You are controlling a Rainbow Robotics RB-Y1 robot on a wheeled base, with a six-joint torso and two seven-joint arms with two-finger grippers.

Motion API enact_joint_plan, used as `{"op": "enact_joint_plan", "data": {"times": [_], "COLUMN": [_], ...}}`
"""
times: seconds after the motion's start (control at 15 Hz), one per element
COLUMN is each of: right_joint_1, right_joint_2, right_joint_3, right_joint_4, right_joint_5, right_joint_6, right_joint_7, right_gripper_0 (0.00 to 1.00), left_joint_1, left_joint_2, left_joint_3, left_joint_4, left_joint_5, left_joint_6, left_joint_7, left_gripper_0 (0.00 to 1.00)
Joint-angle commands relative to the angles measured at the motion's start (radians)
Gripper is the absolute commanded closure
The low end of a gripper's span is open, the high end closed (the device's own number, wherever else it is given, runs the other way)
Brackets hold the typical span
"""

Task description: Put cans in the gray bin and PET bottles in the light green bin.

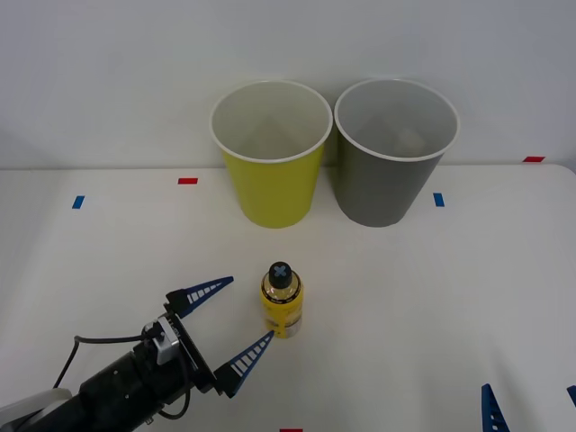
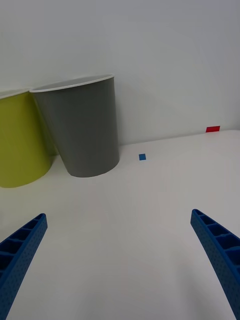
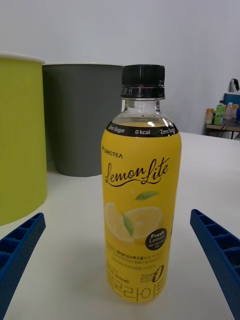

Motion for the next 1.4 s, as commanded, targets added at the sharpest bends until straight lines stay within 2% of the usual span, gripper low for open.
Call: {"op": "enact_joint_plan", "data": {"times": [0.07, 0.53, 0.8, 1.07, 1.13, 1.2, 1.27, 1.4], "right_joint_1": [0.000, 0.000, 0.000, 0.000, 0.000, 0.000, 0.000, 0.000], "right_joint_2": [0.000, 0.000, 0.000, 0.000, 0.000, 0.000, 0.000, 0.000], "right_joint_3": [0.000, 0.000, 0.000, 0.000, 0.000, 0.000, 0.000, 0.000], "right_joint_4": [0.000, 0.000, 0.000, 0.000, 0.000, 0.000, 0.000, 0.000], "right_joint_5": [0.000, 0.000, 0.000, 0.000, 0.000, 0.000, 0.000, 0.000], "right_joint_6": [0.000, 0.000, 0.000, 0.000, 0.000, 0.000, 0.000, 0.000], "right_joint_7": [0.000, 0.000, 0.000, 0.000, 0.000, 0.000, 0.000, 0.000], "right_gripper_0": [0.00, 0.00, 0.00, 0.00, 0.00, 0.00, 0.00, 0.00], "left_joint_1": [-0.063, -0.137, -0.157, -0.171, -0.172, -0.172, -0.172, -0.172], "left_joint_2": [-0.010, -0.075, -0.095, -0.104, -0.106, -0.106, -0.106, -0.106], "left_joint_3": [-0.057, -0.059, -0.059, -0.059, -0.059, -0.059, -0.059, -0.059], "left_joint_4": [0.000, 0.000, 0.000, 0.000, 0.000, 0.000, 0.000, 0.000], "left_joint_5": [0.049, 0.049, 0.051, 0.057, 0.057, 0.056, 0.054, 0.048], "left_joint_6": [0.008, 0.076, 0.109, 0.146, 0.145, 0.146, 0.146, 0.146], "left_joint_7": [-0.007, -0.027, -0.030, -0.031, -0.031, -0.033, -0.033, -0.036], "left_gripper_0": [0.00, 0.03, 0.09, 0.10, 0.33, 0.94, 1.00, 1.00]}}
